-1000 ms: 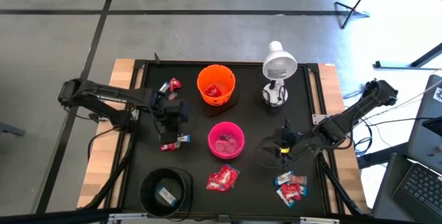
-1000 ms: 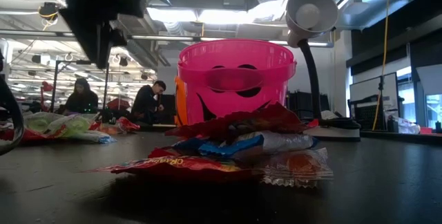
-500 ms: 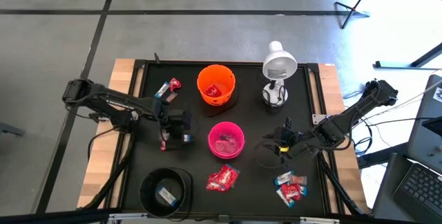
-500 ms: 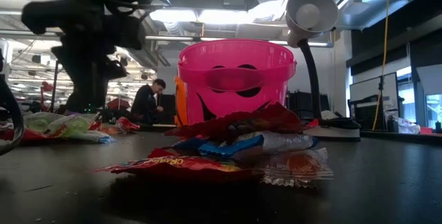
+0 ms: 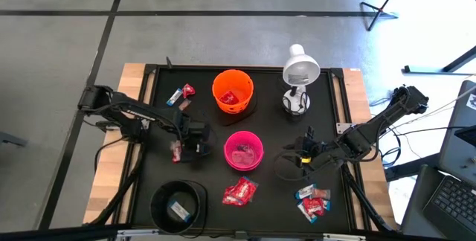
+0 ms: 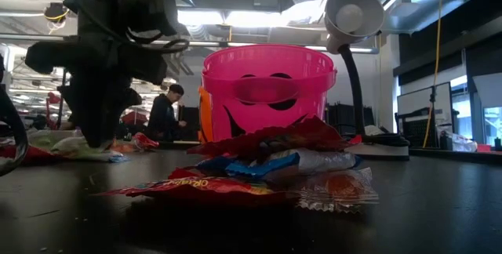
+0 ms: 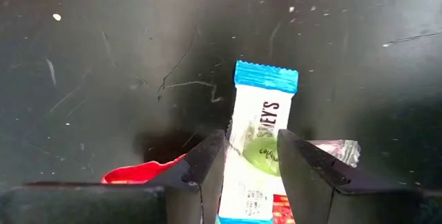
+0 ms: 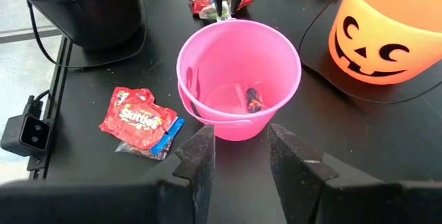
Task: Sort candy
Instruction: Put the green gummy into the pink bucket
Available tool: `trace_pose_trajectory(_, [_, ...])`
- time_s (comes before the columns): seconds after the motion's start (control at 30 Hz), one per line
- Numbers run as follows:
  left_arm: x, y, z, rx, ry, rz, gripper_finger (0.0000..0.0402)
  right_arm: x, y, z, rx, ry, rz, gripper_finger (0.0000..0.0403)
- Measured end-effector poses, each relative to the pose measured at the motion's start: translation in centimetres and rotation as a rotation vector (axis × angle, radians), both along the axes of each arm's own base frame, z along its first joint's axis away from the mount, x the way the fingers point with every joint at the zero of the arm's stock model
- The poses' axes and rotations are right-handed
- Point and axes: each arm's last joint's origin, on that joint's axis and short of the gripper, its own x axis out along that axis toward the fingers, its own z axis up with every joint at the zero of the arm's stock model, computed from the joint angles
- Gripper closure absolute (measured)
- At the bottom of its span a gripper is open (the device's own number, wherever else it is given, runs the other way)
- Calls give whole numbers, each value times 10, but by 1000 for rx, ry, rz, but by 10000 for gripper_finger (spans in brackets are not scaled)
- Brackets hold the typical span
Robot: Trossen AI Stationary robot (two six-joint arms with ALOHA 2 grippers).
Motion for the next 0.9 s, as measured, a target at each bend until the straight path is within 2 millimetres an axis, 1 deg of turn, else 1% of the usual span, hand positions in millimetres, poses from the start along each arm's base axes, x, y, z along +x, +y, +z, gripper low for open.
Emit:
trace_pose_trajectory(0.1, [0,0,-1,14,5,2,283,0,0,0,0,0,0,272])
trace_pose_trajectory(0.17, [0,1,-1,21,6,3,300,0,0,0,0,0,0,272])
trace_pose_trajectory(0.37, [0,1,-1,22,7,-4,389,0,0,0,-1,0,0,272])
trace_pose_trajectory(0.43, [1,1,3,22,11,-5,395,0,0,0,0,1,0,272])
trace_pose_trajectory(0.5, [5,0,11,24,14,-15,398,0,0,0,-1,1,0,272])
trace_pose_trajectory(0.6, [10,0,31,29,1,-32,400,0,0,0,0,1,0,272])
trace_pose_trajectory(0.67, [15,0,48,31,-38,-43,401,0,0,0,0,-1,0,272])
trace_pose_trajectory(0.8, [20,-5,90,52,-132,-74,401,0,0,0,2,-3,0,272])
trace_pose_trajectory(0.9, [20,-12,120,97,-208,-103,401,0,0,0,3,-5,0,272])
